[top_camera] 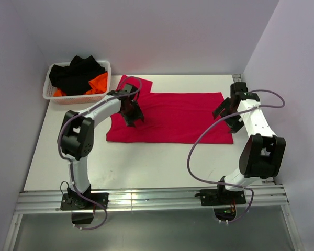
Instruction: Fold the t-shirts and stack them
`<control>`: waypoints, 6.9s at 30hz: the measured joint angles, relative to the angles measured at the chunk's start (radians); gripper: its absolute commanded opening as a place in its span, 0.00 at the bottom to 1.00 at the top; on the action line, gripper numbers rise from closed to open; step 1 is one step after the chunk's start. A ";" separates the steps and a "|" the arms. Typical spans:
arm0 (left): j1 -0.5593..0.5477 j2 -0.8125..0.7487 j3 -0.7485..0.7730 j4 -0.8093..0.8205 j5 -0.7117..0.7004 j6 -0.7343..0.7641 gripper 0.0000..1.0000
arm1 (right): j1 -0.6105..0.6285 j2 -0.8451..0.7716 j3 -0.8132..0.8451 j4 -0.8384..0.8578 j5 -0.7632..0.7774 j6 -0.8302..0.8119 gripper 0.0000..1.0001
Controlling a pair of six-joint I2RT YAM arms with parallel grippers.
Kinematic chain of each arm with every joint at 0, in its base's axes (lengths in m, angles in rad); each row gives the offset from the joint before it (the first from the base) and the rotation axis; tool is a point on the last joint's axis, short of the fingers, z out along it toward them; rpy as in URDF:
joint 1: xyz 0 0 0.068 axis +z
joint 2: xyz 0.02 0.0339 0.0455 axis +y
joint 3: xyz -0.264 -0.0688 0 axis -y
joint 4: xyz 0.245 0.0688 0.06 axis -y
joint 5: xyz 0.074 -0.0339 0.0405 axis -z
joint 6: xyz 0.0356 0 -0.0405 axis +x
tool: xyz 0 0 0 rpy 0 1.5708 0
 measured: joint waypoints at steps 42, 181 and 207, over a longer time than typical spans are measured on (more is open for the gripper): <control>-0.042 0.047 -0.070 0.111 -0.106 -0.096 0.39 | 0.000 -0.165 -0.153 -0.033 0.102 -0.041 1.00; 0.123 -0.285 -0.468 0.036 -0.147 -0.096 0.84 | -0.191 -0.135 -0.497 0.335 -0.135 0.034 0.96; 0.139 -0.159 -0.394 0.060 -0.131 -0.110 0.00 | -0.216 0.077 -0.394 0.467 -0.073 0.078 0.00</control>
